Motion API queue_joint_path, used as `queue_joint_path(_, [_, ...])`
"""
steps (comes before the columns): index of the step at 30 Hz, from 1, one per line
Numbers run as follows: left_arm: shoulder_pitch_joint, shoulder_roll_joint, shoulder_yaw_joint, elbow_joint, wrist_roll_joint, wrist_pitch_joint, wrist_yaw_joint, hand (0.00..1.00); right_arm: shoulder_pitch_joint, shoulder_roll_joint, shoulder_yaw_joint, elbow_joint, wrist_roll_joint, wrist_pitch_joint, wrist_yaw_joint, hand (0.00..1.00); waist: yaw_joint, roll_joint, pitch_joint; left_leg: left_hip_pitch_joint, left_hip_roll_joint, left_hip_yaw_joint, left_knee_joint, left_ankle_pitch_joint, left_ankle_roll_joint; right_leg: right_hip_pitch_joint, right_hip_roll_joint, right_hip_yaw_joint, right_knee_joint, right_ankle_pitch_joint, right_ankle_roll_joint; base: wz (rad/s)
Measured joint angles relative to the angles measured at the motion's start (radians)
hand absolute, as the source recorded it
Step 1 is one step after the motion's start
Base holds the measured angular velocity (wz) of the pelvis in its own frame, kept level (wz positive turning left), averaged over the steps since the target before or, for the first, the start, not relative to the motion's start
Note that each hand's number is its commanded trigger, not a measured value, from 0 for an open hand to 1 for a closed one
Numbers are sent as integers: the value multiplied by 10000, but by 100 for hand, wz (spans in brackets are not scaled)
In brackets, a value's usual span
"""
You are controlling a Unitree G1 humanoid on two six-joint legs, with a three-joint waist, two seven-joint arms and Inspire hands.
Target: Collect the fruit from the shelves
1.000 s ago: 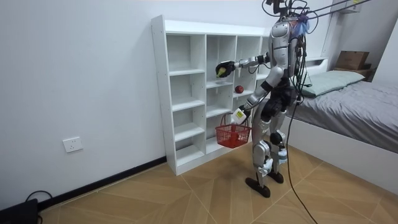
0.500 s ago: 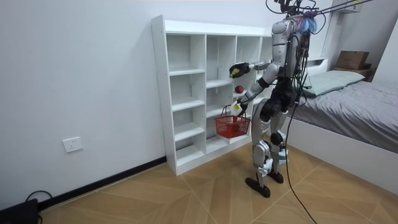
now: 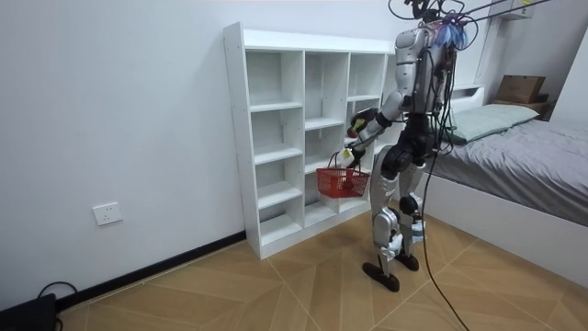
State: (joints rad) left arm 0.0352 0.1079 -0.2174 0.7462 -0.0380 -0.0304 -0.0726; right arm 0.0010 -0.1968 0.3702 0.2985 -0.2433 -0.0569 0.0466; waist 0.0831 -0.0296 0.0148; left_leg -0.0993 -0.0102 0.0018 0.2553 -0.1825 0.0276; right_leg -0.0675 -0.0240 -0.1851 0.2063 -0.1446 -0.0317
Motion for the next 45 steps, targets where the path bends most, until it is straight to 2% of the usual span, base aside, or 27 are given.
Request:
queue_joint_path(3, [-14, -55, -59, -19, -10, -182, -48, 100, -1, 2, -4, 379, -2, -2, 4, 100, 11, 86, -4, -27, 20, 93, -19, -7, 12, -64, 3, 87, 4, 5, 8, -8])
queue_joint_path(12, [-178, -34, -127, -313, -292, -246, -364, 100, -3, 45, 0, 1244, 13, -154, 21, 100, 20, 294, -21, 68, 79, 233, -183, -16, 26, -102, 39, 282, 0, 7, 16, -5])
queue_joint_path(21, [-353, -70, -133, -316, -689, -245, -923, 100, -13, 92, -2, 1376, 68, -155, 206, 100, 16, 309, -13, -57, 107, 286, -173, -16, 22, -242, 75, 373, -13, 7, 15, -2])
queue_joint_path(34, [-391, -50, -237, -890, -683, -317, -969, 100, -28, 73, 4, 1700, -22, -159, 225, 100, 31, 339, -14, -329, 120, 278, -194, -14, 19, -544, 82, 361, -16, 9, 11, 0])
queue_joint_path(40, [-441, -8, -805, -945, -675, -373, -974, 100, -142, 82, 19, 1701, -22, -159, 171, 100, 2, 375, 8, -335, 120, 276, -197, -14, 19, -541, 71, 293, -7, 9, 11, 0])
queue_joint_path(42, [-438, 20, -956, -1216, -676, -373, -1004, 100, -194, 72, 19, 1700, -22, -159, 159, 100, -1, 430, 42, -346, 120, 276, -198, -16, 18, -553, 70, 298, 4, 12, 8, 0])
queue_joint_path(45, [-438, 34, -1021, -1584, -677, -373, -1131, 100, -195, 97, 29, 1700, -23, -159, 191, 100, 2, 463, 42, -345, 121, 282, -198, -13, 15, -554, 76, 307, 0, 12, 7, 0])
